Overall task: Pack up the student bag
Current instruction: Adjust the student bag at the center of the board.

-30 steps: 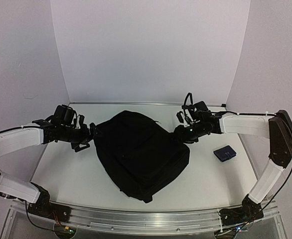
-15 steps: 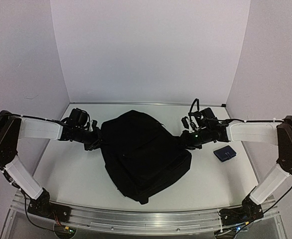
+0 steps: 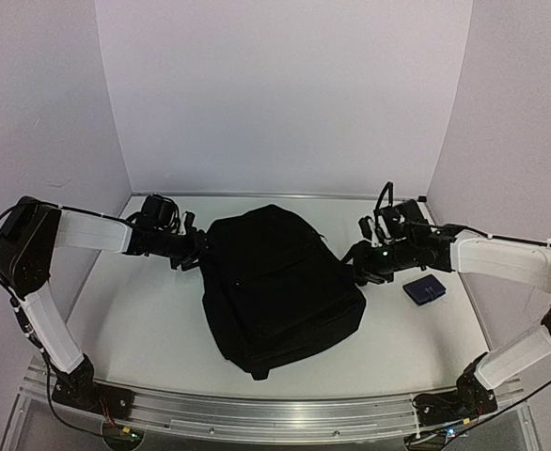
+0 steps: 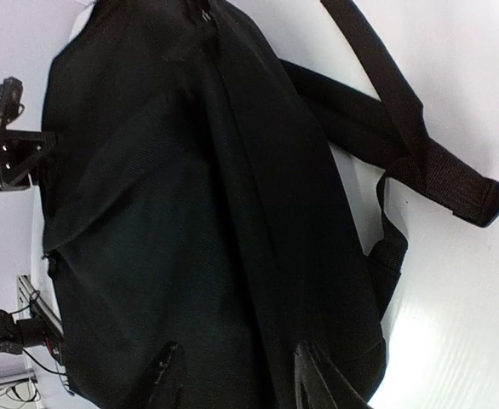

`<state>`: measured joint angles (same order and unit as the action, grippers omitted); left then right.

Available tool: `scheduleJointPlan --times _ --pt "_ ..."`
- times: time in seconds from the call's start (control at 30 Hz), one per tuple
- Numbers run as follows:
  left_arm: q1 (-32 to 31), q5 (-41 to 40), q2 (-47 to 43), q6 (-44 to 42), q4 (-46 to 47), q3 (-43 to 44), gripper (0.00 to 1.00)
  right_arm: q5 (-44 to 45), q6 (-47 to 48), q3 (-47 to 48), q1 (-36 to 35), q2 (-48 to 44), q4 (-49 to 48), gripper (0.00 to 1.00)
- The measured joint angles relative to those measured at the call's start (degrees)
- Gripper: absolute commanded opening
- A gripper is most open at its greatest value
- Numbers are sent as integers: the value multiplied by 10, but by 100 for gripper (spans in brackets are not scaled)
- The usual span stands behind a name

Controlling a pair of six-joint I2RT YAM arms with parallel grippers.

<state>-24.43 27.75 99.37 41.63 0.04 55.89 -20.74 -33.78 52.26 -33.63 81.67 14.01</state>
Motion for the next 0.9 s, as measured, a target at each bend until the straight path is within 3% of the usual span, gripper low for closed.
scheduleJointPlan --times 0.17,0.33,0.5,0.9 --pt "-1 -15 -64 1 -14 -34 75 22 -15 77 -24 -9 31 63" --pt "-22 -26 -111 3 -30 -59 75 51 -38 138 -97 -6 36 57" --pt "-55 -47 -117 13 -54 -72 62 56 -69 174 -167 43 5 44" --pt "-72 -59 -123 32 -53 -105 46 40 -140 220 -242 239 -95 40"
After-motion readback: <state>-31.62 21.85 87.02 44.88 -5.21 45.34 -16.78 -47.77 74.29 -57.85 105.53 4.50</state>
